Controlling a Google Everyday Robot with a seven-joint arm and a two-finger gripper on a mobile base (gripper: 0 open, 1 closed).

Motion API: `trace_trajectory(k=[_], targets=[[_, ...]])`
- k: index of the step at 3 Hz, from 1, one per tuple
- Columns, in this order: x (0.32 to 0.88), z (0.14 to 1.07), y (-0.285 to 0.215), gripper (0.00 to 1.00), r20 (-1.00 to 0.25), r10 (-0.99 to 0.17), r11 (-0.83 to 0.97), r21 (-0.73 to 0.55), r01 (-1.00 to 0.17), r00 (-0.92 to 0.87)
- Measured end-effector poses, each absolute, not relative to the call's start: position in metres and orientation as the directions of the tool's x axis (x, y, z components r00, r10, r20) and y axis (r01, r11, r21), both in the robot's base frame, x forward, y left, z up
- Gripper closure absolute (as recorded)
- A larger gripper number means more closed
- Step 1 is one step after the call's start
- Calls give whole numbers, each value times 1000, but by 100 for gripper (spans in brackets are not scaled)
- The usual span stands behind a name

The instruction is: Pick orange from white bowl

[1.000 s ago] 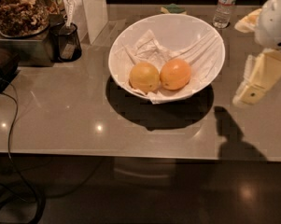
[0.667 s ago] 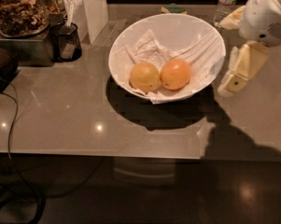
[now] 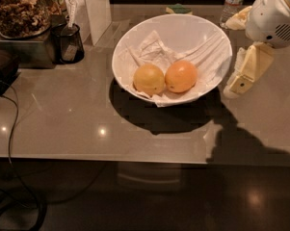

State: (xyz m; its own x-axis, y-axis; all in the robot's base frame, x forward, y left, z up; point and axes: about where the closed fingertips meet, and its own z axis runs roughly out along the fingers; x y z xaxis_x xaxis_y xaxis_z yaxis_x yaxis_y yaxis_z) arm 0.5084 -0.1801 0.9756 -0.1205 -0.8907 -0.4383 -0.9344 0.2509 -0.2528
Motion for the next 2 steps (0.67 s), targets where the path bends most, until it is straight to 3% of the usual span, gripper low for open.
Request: trace_trajectory(k=[1, 2], targets=[[530, 975, -169, 0, -479, -874, 235, -262, -936, -85], [530, 975, -168, 18, -481, -873, 235, -262, -936, -85]])
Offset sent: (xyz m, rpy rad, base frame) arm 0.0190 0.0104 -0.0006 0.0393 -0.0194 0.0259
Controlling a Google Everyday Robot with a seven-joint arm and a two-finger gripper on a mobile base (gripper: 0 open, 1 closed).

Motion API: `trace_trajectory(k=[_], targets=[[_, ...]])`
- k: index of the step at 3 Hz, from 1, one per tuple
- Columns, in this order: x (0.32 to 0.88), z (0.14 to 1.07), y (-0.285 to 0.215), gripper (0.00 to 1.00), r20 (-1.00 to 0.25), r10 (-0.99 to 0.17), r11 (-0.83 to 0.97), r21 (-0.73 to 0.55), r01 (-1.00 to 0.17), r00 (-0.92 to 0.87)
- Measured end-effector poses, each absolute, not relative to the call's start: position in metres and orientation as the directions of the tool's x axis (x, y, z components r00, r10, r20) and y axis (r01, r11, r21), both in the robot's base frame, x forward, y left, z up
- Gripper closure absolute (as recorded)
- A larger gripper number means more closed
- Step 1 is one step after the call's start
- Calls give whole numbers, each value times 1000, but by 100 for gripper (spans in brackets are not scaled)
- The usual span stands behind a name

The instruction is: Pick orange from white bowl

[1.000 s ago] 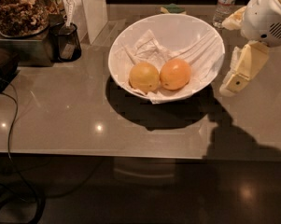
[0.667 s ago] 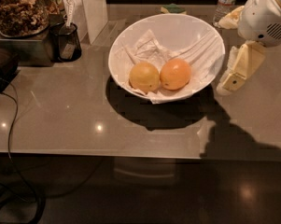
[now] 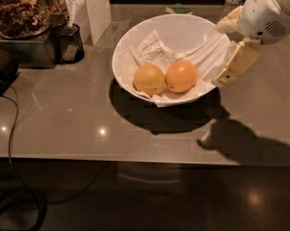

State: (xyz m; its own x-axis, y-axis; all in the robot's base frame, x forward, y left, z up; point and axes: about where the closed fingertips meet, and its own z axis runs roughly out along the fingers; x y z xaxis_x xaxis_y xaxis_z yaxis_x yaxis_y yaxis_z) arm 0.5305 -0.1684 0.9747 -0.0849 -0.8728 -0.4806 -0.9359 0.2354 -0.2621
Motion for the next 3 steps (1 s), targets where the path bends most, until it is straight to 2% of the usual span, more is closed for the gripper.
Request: trace_trajectory(k=[1, 2, 3], targets=[[530, 975, -168, 19, -481, -873, 235, -262, -936, -85], [536, 975, -160, 7, -495, -867, 218, -265, -939, -61], [546, 968, -141, 10, -515, -857, 168, -245, -955, -19]])
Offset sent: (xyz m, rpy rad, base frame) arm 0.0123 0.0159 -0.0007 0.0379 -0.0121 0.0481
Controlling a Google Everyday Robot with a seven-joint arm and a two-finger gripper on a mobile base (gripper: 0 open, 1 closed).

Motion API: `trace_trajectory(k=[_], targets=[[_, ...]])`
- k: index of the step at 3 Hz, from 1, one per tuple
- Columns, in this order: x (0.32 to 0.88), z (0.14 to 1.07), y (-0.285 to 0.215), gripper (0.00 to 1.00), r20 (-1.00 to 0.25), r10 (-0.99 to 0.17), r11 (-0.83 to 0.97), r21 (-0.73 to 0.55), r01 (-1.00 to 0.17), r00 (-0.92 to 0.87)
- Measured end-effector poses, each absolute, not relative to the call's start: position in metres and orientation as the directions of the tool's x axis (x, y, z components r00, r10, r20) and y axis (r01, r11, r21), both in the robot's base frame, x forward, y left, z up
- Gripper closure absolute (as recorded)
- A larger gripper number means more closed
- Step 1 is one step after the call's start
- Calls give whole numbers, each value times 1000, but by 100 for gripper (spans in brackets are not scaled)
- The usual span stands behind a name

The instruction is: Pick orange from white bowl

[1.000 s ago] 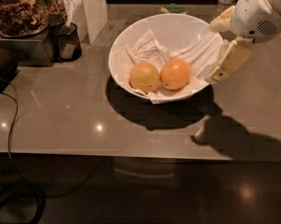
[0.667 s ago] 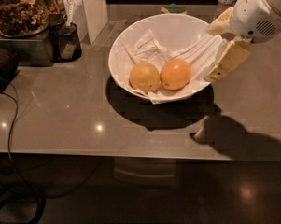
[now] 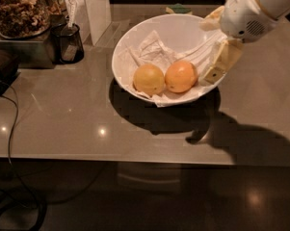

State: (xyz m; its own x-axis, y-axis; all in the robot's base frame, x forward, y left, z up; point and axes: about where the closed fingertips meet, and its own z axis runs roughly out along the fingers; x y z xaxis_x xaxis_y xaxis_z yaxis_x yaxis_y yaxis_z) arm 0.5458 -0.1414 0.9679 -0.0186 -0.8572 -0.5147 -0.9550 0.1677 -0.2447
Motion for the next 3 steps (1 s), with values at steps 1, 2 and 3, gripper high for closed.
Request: trace_trajectory(k=[1, 2, 3], targets=[[557, 963, -123, 16, -537, -844, 125, -231, -965, 19], [567, 951, -111, 14, -552, -833, 104, -205, -973, 27], [572, 936, -103, 10, -563, -826, 94, -166, -982, 16]])
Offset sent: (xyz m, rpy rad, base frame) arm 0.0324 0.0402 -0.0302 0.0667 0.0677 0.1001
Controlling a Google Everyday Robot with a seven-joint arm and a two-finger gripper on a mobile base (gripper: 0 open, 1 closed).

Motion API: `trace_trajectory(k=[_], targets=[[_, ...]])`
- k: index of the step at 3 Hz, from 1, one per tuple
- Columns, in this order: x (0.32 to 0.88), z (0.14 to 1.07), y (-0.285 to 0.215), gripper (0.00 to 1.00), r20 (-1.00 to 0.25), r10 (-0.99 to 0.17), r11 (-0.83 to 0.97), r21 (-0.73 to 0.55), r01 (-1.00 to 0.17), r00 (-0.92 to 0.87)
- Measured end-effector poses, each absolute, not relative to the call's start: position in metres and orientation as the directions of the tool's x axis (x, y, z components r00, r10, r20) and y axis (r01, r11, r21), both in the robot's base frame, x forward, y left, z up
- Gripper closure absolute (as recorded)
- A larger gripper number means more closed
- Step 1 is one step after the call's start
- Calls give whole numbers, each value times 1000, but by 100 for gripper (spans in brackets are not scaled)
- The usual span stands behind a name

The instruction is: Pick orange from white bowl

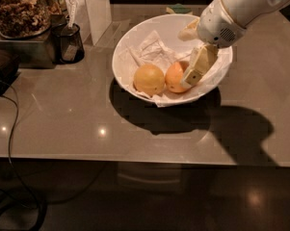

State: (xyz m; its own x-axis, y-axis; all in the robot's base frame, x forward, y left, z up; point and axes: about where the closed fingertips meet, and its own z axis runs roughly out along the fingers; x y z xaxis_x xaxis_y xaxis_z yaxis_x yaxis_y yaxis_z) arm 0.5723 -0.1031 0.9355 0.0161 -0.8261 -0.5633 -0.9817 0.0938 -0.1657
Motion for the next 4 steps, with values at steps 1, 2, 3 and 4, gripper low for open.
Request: trace_trajectory(k=[1, 2, 3, 4], targets=[[575, 917, -94, 11, -574, -819, 78, -118, -990, 4], [576, 902, -83, 16, -581, -814, 62, -81, -995, -3], [579, 891, -76, 18, -578, -816, 51, -56, -997, -9], [585, 885, -75, 18, -572, -820, 50, -46, -998, -14]])
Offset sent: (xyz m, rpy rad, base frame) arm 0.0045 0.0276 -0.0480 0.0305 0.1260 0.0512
